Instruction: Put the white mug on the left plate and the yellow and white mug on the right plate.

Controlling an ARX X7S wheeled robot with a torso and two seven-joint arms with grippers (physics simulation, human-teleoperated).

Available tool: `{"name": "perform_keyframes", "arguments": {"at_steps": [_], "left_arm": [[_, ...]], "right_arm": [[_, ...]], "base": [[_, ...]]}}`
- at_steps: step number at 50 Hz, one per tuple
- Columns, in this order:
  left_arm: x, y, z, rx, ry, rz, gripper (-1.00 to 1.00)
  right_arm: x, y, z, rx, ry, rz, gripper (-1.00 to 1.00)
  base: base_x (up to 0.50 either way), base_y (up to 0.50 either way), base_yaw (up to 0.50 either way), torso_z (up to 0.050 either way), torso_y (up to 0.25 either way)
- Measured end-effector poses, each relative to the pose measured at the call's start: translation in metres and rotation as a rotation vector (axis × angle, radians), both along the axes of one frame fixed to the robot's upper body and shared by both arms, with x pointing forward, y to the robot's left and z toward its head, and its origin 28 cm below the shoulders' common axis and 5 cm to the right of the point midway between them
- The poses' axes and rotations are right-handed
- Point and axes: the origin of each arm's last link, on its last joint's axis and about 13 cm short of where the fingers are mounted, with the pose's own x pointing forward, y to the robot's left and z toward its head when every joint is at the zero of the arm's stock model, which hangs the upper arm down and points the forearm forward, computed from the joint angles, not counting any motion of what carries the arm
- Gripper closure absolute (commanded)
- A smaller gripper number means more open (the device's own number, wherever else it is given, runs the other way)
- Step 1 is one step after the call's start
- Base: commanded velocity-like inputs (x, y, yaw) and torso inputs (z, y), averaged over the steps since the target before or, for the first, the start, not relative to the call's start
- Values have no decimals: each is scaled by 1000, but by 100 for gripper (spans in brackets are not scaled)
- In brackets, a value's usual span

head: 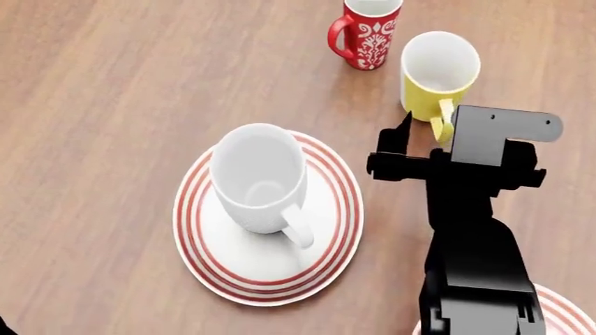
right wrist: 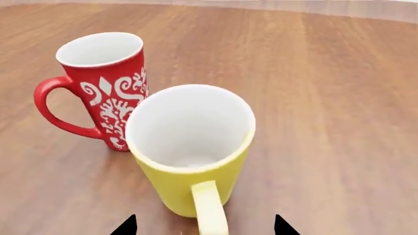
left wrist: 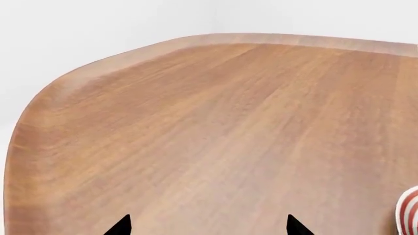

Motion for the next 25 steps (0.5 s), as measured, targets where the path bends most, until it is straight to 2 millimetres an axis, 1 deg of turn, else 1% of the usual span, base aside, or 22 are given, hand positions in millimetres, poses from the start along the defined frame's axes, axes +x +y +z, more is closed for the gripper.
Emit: {"name": "perform_keyframes", "arguments": {"at_steps": [12, 13, 25], "left_arm": [[0, 0, 0, -9, 1, -6, -100], [-1, 0, 0, -9, 1, -7, -100], [-1, 1, 1, -16, 0, -6, -100]], "right_arm": [[0, 0, -2, 9, 0, 2, -100], [0, 0, -2, 9, 0, 3, 100], [0, -3, -5, 24, 0, -4, 100]], "base": [[0, 0, 0, 1, -5], [0, 0, 0, 0, 0], [0, 0, 0, 0, 0]]}}
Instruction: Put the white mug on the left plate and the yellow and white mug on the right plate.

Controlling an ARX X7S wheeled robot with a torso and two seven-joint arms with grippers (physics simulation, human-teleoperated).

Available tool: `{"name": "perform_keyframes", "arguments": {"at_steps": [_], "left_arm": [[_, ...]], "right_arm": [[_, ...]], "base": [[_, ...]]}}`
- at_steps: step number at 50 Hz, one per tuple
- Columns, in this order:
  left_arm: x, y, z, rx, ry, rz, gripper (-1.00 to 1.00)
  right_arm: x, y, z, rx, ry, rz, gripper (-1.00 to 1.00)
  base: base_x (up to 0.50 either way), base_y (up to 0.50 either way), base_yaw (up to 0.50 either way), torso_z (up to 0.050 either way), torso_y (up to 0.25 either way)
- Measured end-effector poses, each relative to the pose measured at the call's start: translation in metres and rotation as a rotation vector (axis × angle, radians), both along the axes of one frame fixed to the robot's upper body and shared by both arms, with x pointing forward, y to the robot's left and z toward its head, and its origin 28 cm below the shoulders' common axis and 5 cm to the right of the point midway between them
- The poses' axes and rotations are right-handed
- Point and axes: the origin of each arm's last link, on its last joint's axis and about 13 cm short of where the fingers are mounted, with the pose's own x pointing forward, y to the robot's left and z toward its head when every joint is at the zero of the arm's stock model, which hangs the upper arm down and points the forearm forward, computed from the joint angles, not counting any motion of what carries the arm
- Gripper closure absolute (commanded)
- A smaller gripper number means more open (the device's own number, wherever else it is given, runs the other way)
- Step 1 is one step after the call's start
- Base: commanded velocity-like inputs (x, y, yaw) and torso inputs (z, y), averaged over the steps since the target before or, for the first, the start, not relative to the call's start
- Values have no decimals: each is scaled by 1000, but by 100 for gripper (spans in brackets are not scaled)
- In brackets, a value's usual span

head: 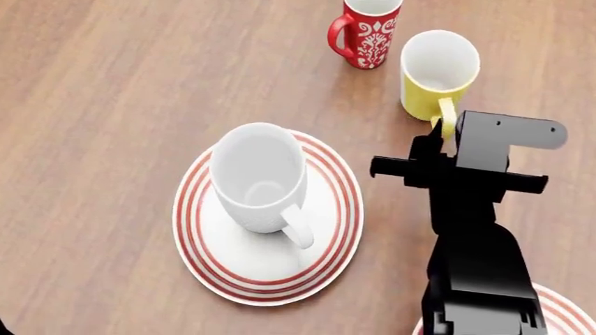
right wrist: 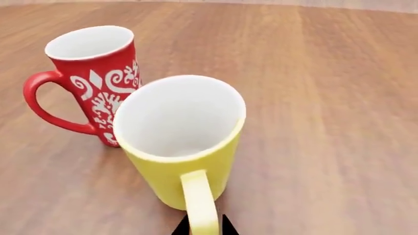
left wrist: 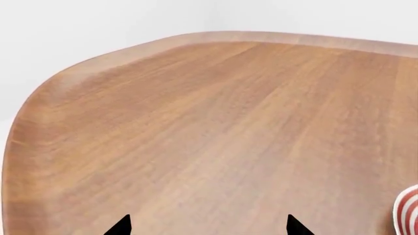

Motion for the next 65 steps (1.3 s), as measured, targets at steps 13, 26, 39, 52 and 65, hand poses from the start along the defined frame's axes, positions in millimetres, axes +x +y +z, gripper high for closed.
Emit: {"name": "perform_keyframes", "arguments": {"at_steps": [13, 26, 39, 52, 65], "left_arm": [[-1, 1, 2, -5, -6, 2, -100], [-1, 2, 1, -6, -6, 3, -100], [1, 3, -2, -3, -4, 4, -100], [1, 4, -2, -4, -4, 5, -100], [2, 3, -3, 4, 0, 4, -100]], "right_arm": [[-4, 1, -4, 31, -17, -8, 100], [-27, 7, -6, -10, -133, 13, 100], [-49, 14, -7, -67, -272, 9, 100], [-54, 18, -9, -68, -266, 12, 100], [-95, 17, -12, -39, -280, 64, 100]], "base": [[0, 0, 0, 0, 0], [0, 0, 0, 0, 0], [0, 0, 0, 0, 0], [0, 0, 0, 0, 0], [0, 0, 0, 0, 0]]}}
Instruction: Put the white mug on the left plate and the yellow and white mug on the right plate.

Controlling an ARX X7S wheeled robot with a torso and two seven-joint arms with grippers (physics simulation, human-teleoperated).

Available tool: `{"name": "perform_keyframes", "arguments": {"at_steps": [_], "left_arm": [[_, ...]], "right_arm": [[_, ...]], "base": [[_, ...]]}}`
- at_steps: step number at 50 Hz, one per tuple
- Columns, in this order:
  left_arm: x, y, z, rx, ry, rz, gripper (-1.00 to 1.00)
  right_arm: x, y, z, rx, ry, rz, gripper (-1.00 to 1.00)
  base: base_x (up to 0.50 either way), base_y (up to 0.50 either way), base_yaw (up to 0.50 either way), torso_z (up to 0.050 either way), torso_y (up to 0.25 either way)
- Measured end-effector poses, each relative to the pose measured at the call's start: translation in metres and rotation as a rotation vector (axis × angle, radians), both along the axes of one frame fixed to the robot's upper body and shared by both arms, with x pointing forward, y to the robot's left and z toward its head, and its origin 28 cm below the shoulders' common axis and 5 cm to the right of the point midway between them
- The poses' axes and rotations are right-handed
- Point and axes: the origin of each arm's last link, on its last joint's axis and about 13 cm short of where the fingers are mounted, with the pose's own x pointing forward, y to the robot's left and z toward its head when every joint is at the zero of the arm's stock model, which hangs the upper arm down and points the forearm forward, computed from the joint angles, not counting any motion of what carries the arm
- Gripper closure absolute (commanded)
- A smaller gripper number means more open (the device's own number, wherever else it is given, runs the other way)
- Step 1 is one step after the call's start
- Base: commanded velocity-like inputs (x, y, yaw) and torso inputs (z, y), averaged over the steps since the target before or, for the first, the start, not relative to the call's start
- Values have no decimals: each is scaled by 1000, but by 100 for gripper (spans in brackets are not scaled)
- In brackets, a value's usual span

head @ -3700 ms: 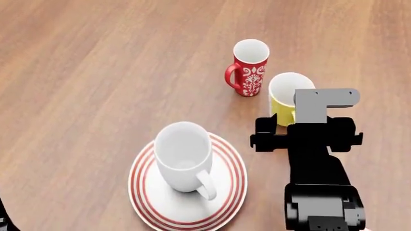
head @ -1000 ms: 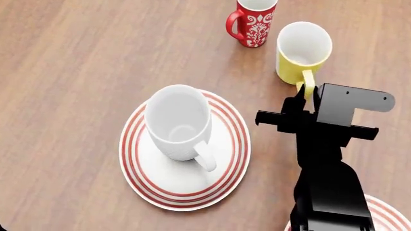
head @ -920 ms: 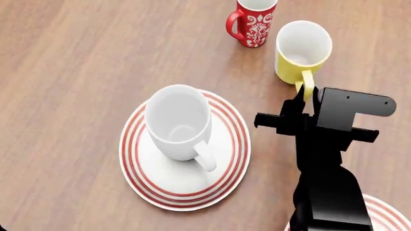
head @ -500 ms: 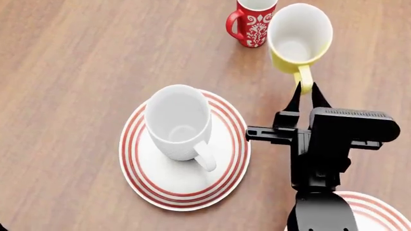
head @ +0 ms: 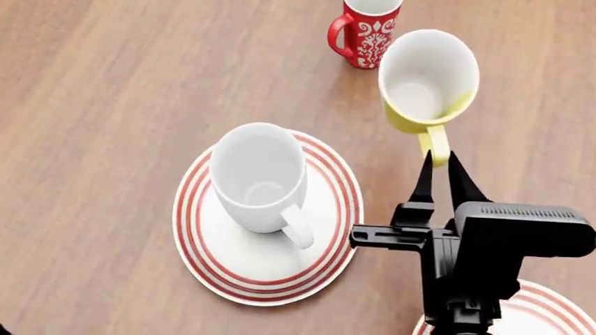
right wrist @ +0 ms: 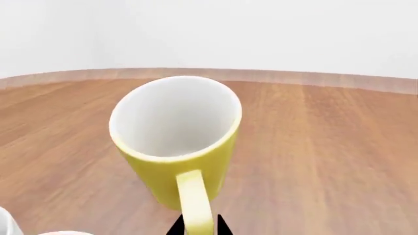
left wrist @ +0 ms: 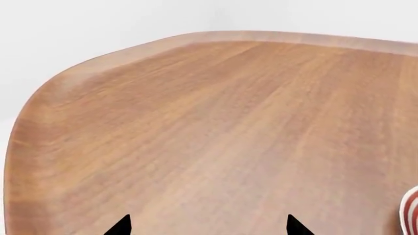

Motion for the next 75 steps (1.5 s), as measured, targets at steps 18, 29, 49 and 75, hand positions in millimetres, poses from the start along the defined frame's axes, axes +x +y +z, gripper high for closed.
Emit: {"name": "perform_keyframes", "arguments": {"at_steps": [18, 29, 49, 75], "left_arm": [[1, -2, 0, 6, 5, -3, -100], [-4, -4, 2, 8, 5, -2, -100], [-6, -4, 4, 6, 4, -1, -100], [-7, -6, 5, 4, 8, -1, -100]], "right_arm": [[-72, -12, 4, -7, -29, -1, 100], [-119, -18, -10, -5, -8, 4, 100], [-174, -22, -25, -26, 36, 4, 100], [-224, -35, -27, -88, 163, -62, 100]], "base": [[0, 0, 0, 0, 0], [0, 0, 0, 0, 0], [0, 0, 0, 0, 0], [0, 0, 0, 0, 1]]}}
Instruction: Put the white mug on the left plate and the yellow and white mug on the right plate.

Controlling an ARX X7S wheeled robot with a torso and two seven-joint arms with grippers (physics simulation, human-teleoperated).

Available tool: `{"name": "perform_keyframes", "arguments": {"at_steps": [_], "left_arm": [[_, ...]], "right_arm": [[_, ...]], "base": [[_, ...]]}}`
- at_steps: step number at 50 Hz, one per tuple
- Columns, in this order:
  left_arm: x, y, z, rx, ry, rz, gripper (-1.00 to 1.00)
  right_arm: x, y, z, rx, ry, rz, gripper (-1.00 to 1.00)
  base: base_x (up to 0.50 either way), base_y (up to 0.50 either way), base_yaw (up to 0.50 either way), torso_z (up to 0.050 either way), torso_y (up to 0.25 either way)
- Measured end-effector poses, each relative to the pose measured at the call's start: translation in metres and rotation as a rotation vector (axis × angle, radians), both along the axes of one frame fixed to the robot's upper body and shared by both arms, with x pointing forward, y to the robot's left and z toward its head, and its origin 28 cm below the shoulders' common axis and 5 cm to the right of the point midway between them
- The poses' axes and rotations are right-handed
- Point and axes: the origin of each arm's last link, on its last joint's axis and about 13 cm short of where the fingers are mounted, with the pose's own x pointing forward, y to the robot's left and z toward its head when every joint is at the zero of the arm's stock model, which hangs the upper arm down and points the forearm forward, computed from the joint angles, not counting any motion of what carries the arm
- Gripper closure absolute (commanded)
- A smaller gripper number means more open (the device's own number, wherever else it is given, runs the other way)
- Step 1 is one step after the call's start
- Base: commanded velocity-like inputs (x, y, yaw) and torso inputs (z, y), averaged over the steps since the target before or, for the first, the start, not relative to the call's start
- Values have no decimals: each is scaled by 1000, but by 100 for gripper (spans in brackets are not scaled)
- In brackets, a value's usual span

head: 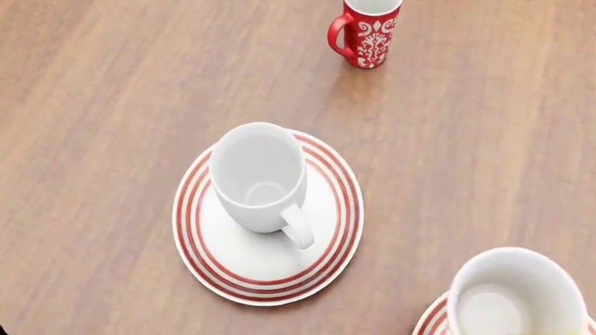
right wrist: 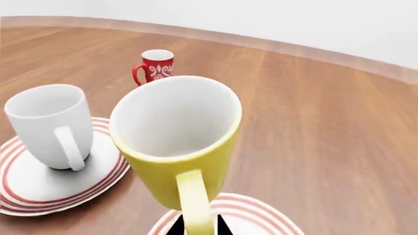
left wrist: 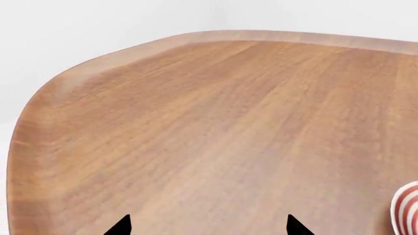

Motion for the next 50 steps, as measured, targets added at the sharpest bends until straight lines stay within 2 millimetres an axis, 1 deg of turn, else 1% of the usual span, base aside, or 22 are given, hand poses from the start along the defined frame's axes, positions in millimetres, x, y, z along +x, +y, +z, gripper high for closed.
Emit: {"name": "perform_keyframes", "arguments": {"at_steps": [11, 19, 23, 37, 50], "left_arm": [[-1, 0, 1, 0, 0, 0, -100], [-2, 0, 1, 1, -2, -2, -100], [-2, 0, 1, 0, -3, -2, -100], [-4, 0, 0, -1, -5, -1, -100], [-4, 2, 1, 0, -5, -1, -100]], "right_arm": [[-12, -6, -8, -16, 51, -23, 100], [-17, -9, -16, -19, 78, -38, 100], [-17, -11, -21, -16, 91, -44, 100], [-12, -17, -50, 24, 129, -55, 100], [-12, -20, -61, 48, 139, -65, 100]], "base": [[0, 0, 0, 0, 0], [0, 0, 0, 0, 0], [0, 0, 0, 0, 0], [0, 0, 0, 0, 0], [0, 0, 0, 0, 0]]}}
